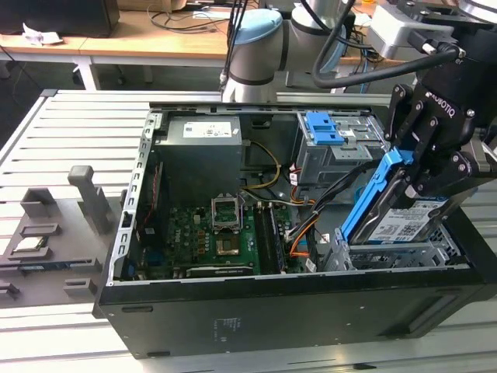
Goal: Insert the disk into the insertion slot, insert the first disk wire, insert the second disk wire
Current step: 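Insert the disk into the insertion slot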
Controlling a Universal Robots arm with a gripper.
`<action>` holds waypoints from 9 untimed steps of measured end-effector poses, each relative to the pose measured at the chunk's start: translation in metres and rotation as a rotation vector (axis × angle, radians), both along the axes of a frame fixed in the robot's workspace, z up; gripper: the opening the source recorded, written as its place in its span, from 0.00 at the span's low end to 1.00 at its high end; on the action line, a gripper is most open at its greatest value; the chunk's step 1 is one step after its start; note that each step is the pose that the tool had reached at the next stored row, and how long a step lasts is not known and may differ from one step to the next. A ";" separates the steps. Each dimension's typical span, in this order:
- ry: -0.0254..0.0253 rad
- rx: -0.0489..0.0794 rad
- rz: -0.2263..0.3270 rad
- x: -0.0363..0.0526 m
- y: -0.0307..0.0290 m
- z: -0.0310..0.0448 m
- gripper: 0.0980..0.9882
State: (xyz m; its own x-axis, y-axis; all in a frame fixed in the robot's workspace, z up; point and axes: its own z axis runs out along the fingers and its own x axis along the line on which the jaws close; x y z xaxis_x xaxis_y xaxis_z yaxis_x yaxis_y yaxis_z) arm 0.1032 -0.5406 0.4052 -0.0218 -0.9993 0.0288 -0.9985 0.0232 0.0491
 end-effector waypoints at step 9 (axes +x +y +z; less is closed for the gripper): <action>0.0009 0.000 0.000 0.0000 0.0000 -0.0111 0.30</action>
State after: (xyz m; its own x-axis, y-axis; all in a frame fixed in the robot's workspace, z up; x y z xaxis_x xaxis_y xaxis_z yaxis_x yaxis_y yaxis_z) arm 0.1032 -0.5406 0.3941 -0.0218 -0.9993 0.0288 -0.9985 0.0232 0.0499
